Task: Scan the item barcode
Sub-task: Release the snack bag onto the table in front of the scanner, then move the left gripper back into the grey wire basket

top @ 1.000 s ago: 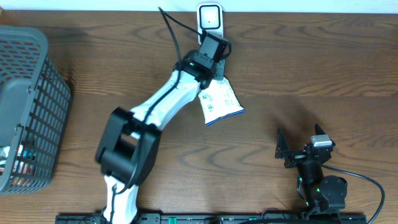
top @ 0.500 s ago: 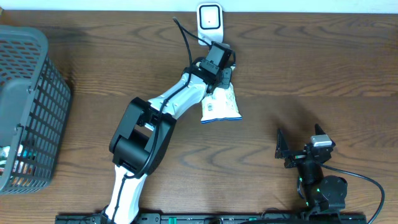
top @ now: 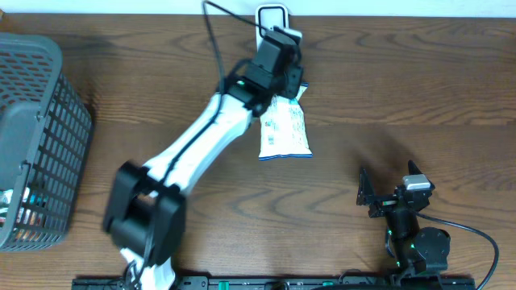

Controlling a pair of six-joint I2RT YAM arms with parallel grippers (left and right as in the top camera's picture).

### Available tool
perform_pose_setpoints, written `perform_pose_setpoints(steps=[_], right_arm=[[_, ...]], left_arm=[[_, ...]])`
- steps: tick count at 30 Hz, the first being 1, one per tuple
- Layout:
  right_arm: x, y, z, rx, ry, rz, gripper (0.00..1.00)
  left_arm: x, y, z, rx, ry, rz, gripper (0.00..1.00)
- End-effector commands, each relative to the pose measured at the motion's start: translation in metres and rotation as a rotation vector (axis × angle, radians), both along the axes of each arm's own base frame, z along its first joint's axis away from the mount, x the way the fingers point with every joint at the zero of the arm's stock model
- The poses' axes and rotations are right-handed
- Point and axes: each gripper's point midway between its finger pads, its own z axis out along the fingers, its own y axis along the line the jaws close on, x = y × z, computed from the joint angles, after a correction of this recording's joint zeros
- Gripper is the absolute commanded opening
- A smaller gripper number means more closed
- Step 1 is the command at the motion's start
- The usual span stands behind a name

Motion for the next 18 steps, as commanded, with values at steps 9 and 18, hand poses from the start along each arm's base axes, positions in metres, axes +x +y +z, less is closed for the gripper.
perform_pose_setpoints(steps=[9,18], right_arm=[[0.000,-0.003,-0.002,0.009,0.009,-0.014,0.99],[0.000,-0.003,-0.002,0.009,0.009,-0.014,0.99]], left_arm=[[0.013,0.157,0.147,0.148,-0.350,0.316,0.98],[-0.028,0.358,0.249,-0.083,-0.527,0.863,1.00]])
